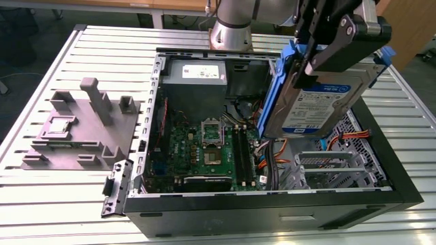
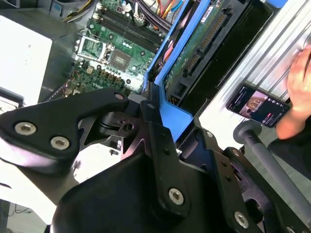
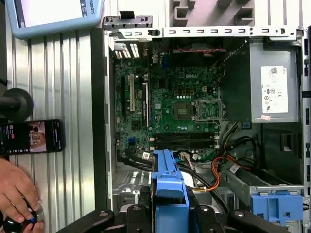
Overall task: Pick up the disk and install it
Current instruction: 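Insert the disk into the insertion slot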
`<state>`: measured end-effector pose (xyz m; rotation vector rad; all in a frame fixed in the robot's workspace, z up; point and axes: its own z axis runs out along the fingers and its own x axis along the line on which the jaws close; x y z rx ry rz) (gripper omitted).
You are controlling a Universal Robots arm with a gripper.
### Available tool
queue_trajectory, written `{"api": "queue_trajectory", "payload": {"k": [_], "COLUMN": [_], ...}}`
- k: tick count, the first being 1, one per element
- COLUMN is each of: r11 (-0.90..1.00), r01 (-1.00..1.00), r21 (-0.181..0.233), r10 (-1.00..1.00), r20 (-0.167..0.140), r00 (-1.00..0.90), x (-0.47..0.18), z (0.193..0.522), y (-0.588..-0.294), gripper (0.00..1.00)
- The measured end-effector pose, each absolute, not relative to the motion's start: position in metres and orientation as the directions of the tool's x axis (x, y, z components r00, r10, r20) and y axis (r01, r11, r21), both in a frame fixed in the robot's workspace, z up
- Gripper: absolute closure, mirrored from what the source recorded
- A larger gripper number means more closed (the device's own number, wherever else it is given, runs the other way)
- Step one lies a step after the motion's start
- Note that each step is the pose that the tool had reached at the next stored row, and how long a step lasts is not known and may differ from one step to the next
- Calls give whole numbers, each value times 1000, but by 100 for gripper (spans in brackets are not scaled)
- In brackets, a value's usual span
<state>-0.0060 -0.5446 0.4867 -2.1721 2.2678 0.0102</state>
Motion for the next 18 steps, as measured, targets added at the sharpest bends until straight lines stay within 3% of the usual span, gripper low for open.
{"api": "queue_trajectory", "payload": {"k": [18], "r11": [43], "r01": [-999], "r21": [4], "r10": [-999], "r20": [-6], "r00": [-43], "x": [24], "z": [471], "y": [-555], "gripper": [64]}}
